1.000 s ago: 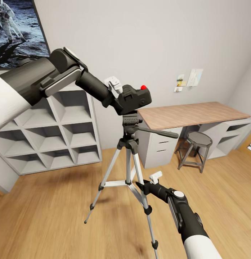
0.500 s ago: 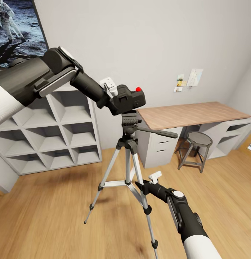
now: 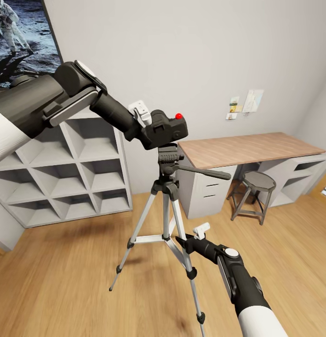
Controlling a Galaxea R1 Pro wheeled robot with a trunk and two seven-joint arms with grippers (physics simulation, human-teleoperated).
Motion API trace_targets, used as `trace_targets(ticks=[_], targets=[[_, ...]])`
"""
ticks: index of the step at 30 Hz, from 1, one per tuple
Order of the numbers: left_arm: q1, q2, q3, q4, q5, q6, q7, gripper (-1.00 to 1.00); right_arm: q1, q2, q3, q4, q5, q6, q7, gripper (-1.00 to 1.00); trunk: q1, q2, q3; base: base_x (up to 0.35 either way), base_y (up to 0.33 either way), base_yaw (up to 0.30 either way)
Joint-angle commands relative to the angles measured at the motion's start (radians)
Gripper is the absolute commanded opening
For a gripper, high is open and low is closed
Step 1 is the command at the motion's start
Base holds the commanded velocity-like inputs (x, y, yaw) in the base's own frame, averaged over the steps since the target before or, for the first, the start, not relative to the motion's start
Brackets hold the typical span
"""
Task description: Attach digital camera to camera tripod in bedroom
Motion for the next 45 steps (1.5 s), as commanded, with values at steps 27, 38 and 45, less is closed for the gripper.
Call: trace_targets(ticks=[27,38,45], targets=[[-0.002,-0.002,0.006,0.018,0.016,0.003,-0.074,-1.00,-0.001,0.001,-0.003,-0.001,0.010,0.008,0.011,-1.00,0.000,-0.001,-0.002,0.000,0.000,0.000],[-0.002,-0.006,0.008,0.018,0.015,0.003,-0.075,1.00,0.000,0.000,-0.003,-0.001,0.010,0.008,0.011,-1.00,0.000,-0.001,-0.002,0.000,0.000,0.000],[-0.002,-0.006,0.008,0.018,0.014,0.003,-0.075,1.00,0.000,0.000,-0.003,-0.001,0.010,0.008,0.011,-1.00,0.000,-0.001,-0.002,0.000,0.000,0.000]])
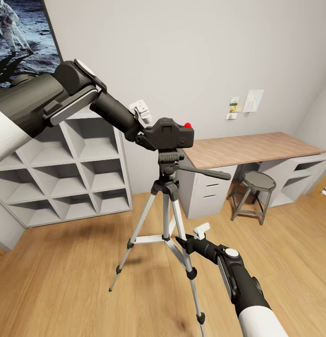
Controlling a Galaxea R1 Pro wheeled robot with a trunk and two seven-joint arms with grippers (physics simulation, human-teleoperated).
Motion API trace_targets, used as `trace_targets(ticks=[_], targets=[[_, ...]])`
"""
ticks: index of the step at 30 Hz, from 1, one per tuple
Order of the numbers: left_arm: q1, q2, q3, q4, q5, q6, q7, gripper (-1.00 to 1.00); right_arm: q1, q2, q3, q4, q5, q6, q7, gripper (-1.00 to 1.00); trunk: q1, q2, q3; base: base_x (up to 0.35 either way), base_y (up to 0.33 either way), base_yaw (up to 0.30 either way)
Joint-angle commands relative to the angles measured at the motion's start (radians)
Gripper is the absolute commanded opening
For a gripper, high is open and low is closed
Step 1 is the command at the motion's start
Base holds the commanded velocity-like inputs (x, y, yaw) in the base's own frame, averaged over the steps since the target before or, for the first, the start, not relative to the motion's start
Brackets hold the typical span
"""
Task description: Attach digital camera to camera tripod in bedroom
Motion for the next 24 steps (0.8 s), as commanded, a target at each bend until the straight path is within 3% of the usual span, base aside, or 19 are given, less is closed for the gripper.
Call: trace_targets(ticks=[1,14,17,21,24], targets=[[-0.002,0.001,-0.003,-0.001,0.006,0.005,0.001,1.00,-0.001,0.002,-0.004,-0.001,0.010,0.007,0.009,-1.00,0.000,-0.001,-0.002,0.000,0.000,0.000],[-0.002,0.006,0.001,0.002,0.008,0.003,0.001,1.00,-0.001,0.002,-0.004,-0.001,0.010,0.007,0.009,-1.00,0.000,-0.001,-0.002,0.000,0.000,0.000],[-0.002,0.013,0.022,0.006,0.010,0.004,0.000,1.00,-0.001,0.002,-0.004,-0.001,0.010,0.007,0.009,-1.00,0.000,-0.001,-0.002,0.000,0.000,0.000],[-0.002,0.039,0.113,0.009,0.012,0.007,0.001,1.00,-0.001,0.002,-0.004,-0.001,0.010,0.007,0.009,-1.00,0.000,-0.001,-0.002,0.000,0.000,0.000],[-0.002,0.074,0.232,0.015,0.013,0.008,0.006,1.00,-0.001,0.002,-0.004,-0.002,0.010,0.007,0.009,-1.00,0.000,-0.001,-0.002,0.000,0.000,0.000]])
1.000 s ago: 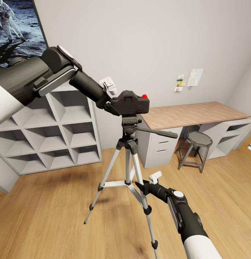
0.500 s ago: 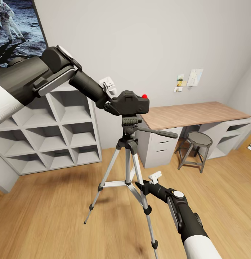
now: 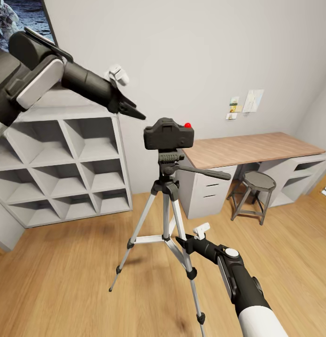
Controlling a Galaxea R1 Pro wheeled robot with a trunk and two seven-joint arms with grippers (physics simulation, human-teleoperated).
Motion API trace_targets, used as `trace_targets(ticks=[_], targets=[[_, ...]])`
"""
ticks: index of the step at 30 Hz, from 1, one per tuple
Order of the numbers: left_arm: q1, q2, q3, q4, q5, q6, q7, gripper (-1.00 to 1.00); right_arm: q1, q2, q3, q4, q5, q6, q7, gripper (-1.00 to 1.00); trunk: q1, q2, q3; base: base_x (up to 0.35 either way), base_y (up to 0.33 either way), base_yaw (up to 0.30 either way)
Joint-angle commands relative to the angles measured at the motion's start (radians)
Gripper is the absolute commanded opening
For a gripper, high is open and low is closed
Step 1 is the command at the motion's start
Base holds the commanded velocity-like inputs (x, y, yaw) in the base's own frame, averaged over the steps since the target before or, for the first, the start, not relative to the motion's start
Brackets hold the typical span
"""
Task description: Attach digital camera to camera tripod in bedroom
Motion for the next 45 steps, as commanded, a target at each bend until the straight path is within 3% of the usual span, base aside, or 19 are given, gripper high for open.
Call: trace_targets(ticks=[1,3,6,11,17,20,22,23,24,29,33,34,36,39,45], targets=[[-0.002,0.009,0.017,0.001,0.007,0.006,0.002,1.00,-0.001,0.001,-0.003,-0.001,0.006,0.007,0.008,-1.00,0.000,-0.001,-0.002,0.000,0.000,0.000],[-0.002,0.031,0.060,0.004,0.008,0.007,0.004,1.00,-0.001,0.001,-0.003,-0.001,0.006,0.007,0.008,-1.00,0.000,-0.001,-0.002,0.000,0.000,0.000],[-0.002,0.061,0.089,0.007,0.016,0.008,0.005,1.00,-0.001,0.001,-0.003,-0.002,0.006,0.007,0.008,-1.00,0.000,-0.001,-0.002,0.000,0.000,0.000],[-0.001,0.106,0.103,0.041,0.054,0.012,0.007,1.00,-0.001,0.001,-0.003,-0.002,0.006,0.007,0.008,-1.00,0.000,-0.001,-0.002,0.000,0.000,0.000],[0.022,0.157,0.104,0.169,0.095,0.021,0.009,1.00,-0.001,0.001,-0.003,-0.002,0.006,0.007,0.008,-1.00,0.000,-0.001,-0.002,0.000,0.000,0.000],[0.109,0.171,0.102,0.249,0.097,0.025,0.014,1.00,-0.001,0.001,-0.003,0.000,0.006,0.007,0.008,-1.00,0.000,-0.001,-0.002,0.000,0.000,0.000],[0.240,0.173,0.100,0.348,0.097,0.023,0.036,1.00,-0.001,0.002,-0.003,0.000,0.006,0.009,0.008,-1.00,0.000,-0.001,-0.002,0.000,0.000,0.000],[0.271,0.173,0.100,0.374,0.097,0.022,0.045,1.00,-0.001,0.002,-0.003,0.000,0.006,0.010,0.008,-1.00,0.000,-0.001,-0.002,0.000,0.000,0.000],[0.325,0.170,0.100,0.429,0.098,0.020,0.069,1.00,-0.001,0.002,-0.003,0.000,0.006,0.011,0.008,-1.00,0.000,-0.001,-0.002,0.000,0.000,0.000],[0.445,0.148,0.100,0.594,0.096,-0.013,0.170,1.00,-0.002,0.002,-0.002,0.000,0.006,0.012,0.009,-1.00,0.000,-0.001,-0.002,0.000,0.000,0.000],[0.577,0.114,0.100,0.719,0.103,-0.123,0.238,1.00,-0.002,0.001,-0.002,-0.001,0.006,0.013,0.010,-1.00,0.000,-0.001,-0.002,0.000,0.000,0.000],[0.637,0.096,0.100,0.766,0.105,-0.182,0.252,1.00,-0.001,0.001,-0.002,-0.001,0.006,0.013,0.010,-1.00,0.000,-0.001,-0.002,0.000,0.000,0.000],[0.699,0.075,0.100,0.811,0.106,-0.241,0.261,1.00,-0.001,0.001,-0.002,-0.002,0.006,0.013,0.011,-1.00,0.000,-0.001,-0.002,0.000,0.000,0.000],[0.846,0.014,0.102,0.910,0.108,-0.361,0.275,1.00,-0.001,0.001,-0.003,-0.001,0.006,0.014,0.011,-1.00,0.000,-0.001,-0.002,0.000,0.000,0.000],[1.067,-0.058,0.106,0.960,0.109,-0.430,0.281,1.00,-0.001,0.000,-0.003,0.002,0.004,0.015,0.013,-1.00,0.000,-0.001,-0.002,0.000,0.000,0.000]])
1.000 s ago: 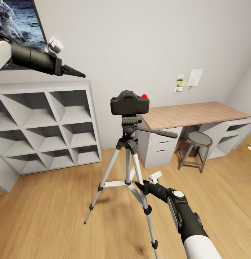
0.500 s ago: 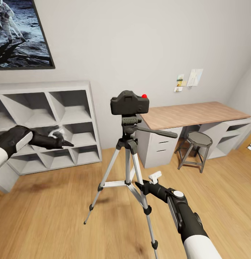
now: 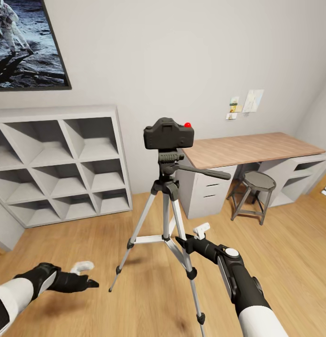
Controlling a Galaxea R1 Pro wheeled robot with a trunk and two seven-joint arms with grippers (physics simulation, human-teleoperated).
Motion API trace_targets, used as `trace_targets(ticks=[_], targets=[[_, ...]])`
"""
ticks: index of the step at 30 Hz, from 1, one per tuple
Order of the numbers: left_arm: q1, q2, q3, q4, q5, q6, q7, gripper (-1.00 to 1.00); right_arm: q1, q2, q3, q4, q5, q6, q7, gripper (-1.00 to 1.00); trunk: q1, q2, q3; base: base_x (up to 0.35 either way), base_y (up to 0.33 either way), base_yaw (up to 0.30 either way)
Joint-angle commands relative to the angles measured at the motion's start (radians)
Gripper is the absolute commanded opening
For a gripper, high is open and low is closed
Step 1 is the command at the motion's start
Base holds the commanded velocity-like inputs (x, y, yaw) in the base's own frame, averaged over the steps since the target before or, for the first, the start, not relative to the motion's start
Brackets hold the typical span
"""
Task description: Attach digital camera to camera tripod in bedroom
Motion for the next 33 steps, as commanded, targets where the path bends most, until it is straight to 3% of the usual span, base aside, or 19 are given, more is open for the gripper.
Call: trace_targets(ticks=[1,4,6,7,9,10,12,13,15,16,18,19,22,25,28,29,32,33], targets=[[0.028,-0.007,-0.003,0.001,0.012,0.003,-0.001,1.00,0.000,0.002,-0.004,0.001,0.019,0.011,0.012,-1.00,0.000,-0.001,-0.001,0.000,0.000,0.000],[0.151,-0.032,0.000,0.006,0.029,-0.021,0.000,1.00,0.000,-0.001,-0.003,0.003,0.017,0.012,0.012,-1.00,0.000,-0.001,-0.001,0.000,0.000,0.000],[0.200,-0.041,0.001,0.007,0.050,-0.041,0.000,1.00,0.000,-0.002,-0.003,0.003,0.016,0.013,0.013,-1.00,0.000,-0.001,-0.001,0.000,0.000,0.000],[0.248,-0.051,0.002,0.008,0.081,-0.070,0.001,1.00,0.000,-0.003,-0.003,0.004,0.016,0.013,0.013,-1.00,0.000,-0.001,-0.001,0.000,0.000,0.000],[0.293,-0.063,0.002,0.008,0.120,-0.104,0.007,1.00,0.000,-0.004,-0.003,0.004,0.016,0.014,0.013,-1.00,0.000,-0.001,-0.001,0.000,0.000,0.000],[0.332,-0.077,0.002,0.008,0.161,-0.139,0.028,1.00,0.000,-0.005,-0.003,0.004,0.015,0.014,0.013,-1.00,0.000,-0.001,-0.001,0.000,0.000,0.000],[0.366,-0.093,0.002,0.009,0.198,-0.171,0.072,1.00,0.000,-0.005,-0.004,0.004,0.015,0.014,0.013,-1.00,0.000,-0.001,-0.001,0.000,0.000,0.000],[0.395,-0.110,0.002,0.009,0.227,-0.196,0.138,1.00,0.000,-0.005,-0.004,0.004,0.015,0.014,0.013,-1.00,0.000,-0.001,-0.001,0.000,0.000,0.000],[0.419,-0.131,0.002,0.009,0.249,-0.212,0.225,1.00,0.000,-0.005,-0.003,0.004,0.015,0.013,0.013,-1.00,0.000,-0.001,-0.001,0.000,0.000,0.000],[0.437,-0.156,0.002,0.009,0.263,-0.223,0.326,1.00,0.000,-0.005,-0.003,0.004,0.015,0.013,0.013,-1.00,0.000,-0.001,-0.001,0.000,0.000,0.000],[0.451,-0.184,0.002,0.009,0.273,-0.230,0.433,1.00,0.000,-0.005,-0.004,0.004,0.015,0.013,0.013,-1.00,0.000,-0.001,-0.001,0.000,0.000,0.000],[0.463,-0.208,0.003,0.009,0.280,-0.235,0.535,1.00,0.000,-0.005,-0.004,0.004,0.015,0.013,0.013,-1.00,0.000,-0.001,-0.001,0.000,0.000,0.000],[0.476,-0.242,0.003,0.009,0.296,-0.242,0.698,1.00,0.000,-0.005,-0.004,0.004,0.014,0.013,0.013,-1.00,0.000,-0.001,-0.001,0.000,0.000,0.000],[0.481,-0.254,0.003,0.009,0.322,-0.245,0.770,1.00,0.000,-0.005,-0.004,0.005,0.014,0.013,0.013,-1.00,0.000,-0.001,-0.001,0.000,0.000,0.000],[0.484,-0.259,0.004,0.010,0.383,-0.246,0.817,1.00,0.002,-0.007,-0.004,0.007,0.014,0.013,0.013,-1.00,0.000,-0.001,-0.001,0.000,0.000,0.000],[0.486,-0.260,0.004,0.010,0.423,-0.247,0.829,1.00,0.005,-0.008,-0.004,0.007,0.015,0.013,0.013,-1.00,0.000,-0.001,-0.001,0.000,0.000,0.000],[0.490,-0.261,0.004,0.010,0.483,-0.249,0.839,1.00,0.008,-0.008,-0.004,0.008,0.018,0.013,0.013,-1.00,0.000,-0.001,-0.001,0.000,0.000,0.000],[0.492,-0.261,0.004,0.010,0.519,-0.251,0.843,1.00,0.009,-0.009,-0.004,0.008,0.022,0.013,0.013,-1.00,0.000,-0.001,-0.001,0.000,0.000,0.000]])
